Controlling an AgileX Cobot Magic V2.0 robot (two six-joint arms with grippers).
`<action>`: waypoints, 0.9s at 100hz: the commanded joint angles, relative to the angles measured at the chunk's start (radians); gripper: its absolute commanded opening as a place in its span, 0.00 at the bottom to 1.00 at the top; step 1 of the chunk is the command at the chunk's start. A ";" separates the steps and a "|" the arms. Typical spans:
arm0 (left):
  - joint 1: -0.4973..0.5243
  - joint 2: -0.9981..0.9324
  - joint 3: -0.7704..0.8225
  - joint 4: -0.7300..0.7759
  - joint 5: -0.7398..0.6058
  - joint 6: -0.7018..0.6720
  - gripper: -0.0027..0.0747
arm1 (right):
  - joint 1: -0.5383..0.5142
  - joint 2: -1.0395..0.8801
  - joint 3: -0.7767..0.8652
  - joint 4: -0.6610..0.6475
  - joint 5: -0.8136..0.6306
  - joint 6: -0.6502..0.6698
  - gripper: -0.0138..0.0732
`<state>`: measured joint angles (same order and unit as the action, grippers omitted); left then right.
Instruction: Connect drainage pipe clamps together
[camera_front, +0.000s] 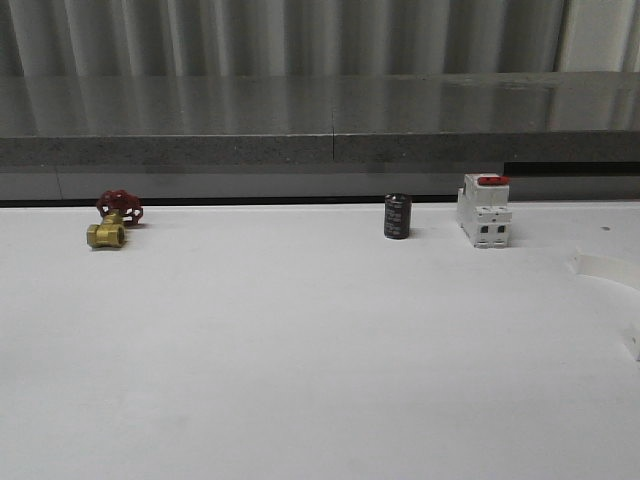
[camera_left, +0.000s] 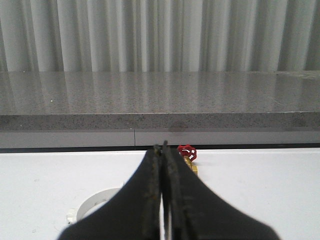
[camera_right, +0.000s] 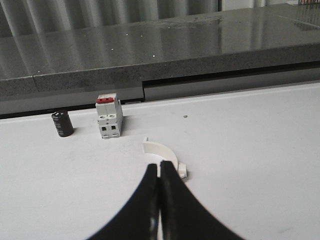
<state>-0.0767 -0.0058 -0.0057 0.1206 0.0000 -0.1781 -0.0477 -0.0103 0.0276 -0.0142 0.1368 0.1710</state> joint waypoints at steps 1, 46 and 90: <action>-0.005 -0.030 0.036 -0.002 -0.078 -0.001 0.01 | -0.003 -0.015 -0.016 -0.003 -0.078 -0.010 0.08; -0.005 -0.024 -0.012 -0.058 -0.046 -0.001 0.01 | -0.003 -0.015 -0.016 -0.003 -0.078 -0.010 0.08; -0.004 0.370 -0.608 -0.067 0.594 -0.001 0.01 | -0.003 -0.015 -0.016 -0.003 -0.078 -0.010 0.08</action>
<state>-0.0767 0.2660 -0.4821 0.0611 0.5198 -0.1781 -0.0477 -0.0103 0.0276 -0.0142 0.1368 0.1710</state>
